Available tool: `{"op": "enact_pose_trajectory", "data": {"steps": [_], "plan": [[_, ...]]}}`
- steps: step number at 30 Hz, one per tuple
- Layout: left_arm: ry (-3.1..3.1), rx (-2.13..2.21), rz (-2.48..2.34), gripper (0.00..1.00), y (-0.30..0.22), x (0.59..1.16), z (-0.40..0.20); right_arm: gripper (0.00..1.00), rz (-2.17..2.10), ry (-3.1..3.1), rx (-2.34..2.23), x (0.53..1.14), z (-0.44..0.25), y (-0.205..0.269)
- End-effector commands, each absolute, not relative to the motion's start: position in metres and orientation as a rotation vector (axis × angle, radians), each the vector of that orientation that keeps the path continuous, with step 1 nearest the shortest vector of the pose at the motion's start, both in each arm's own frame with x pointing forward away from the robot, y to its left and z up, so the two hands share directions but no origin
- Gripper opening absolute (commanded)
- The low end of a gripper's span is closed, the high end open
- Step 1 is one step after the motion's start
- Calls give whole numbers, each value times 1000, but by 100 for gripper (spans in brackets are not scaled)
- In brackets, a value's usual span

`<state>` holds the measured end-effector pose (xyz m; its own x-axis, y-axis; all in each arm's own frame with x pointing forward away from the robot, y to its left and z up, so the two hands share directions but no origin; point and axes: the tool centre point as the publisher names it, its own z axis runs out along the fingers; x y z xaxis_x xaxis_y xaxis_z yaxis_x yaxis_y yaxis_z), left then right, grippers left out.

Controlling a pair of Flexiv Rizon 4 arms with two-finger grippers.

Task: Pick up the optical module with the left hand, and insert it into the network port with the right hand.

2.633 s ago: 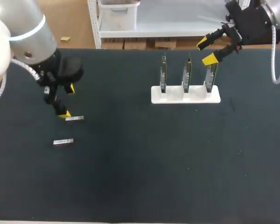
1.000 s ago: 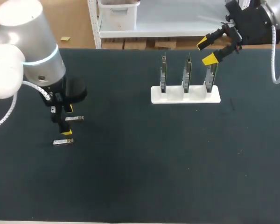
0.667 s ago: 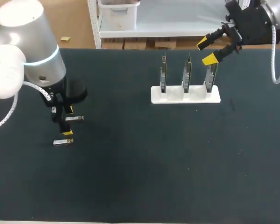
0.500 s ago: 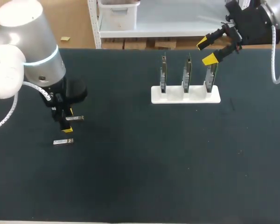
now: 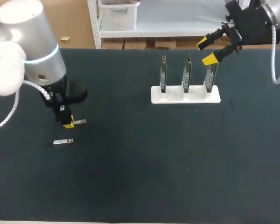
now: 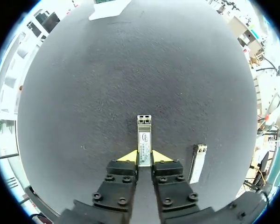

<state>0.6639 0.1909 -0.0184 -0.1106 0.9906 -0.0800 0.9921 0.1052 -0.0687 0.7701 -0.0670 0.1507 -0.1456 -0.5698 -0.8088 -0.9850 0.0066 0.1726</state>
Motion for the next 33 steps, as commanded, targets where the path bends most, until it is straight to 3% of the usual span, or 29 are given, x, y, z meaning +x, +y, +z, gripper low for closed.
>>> {"op": "enact_pose_trajectory", "data": {"steps": [1,7,18,25,33], "plan": [[2323,2081,-151,0,189,669,-14,100,1016,1761,-1594,768,151,-67],[2254,1933,-202,0,178,688,19,100,1016,1761,-1594,768,151,-67],[1699,1252,-689,0,125,781,167,100,1016,1761,-1594,768,151,-67],[1402,1200,-884,0,40,839,231,100,1016,1761,-1594,768,151,-67],[1185,1355,-895,0,-72,852,270,100,1016,1761,-1594,768,151,-67]]}}
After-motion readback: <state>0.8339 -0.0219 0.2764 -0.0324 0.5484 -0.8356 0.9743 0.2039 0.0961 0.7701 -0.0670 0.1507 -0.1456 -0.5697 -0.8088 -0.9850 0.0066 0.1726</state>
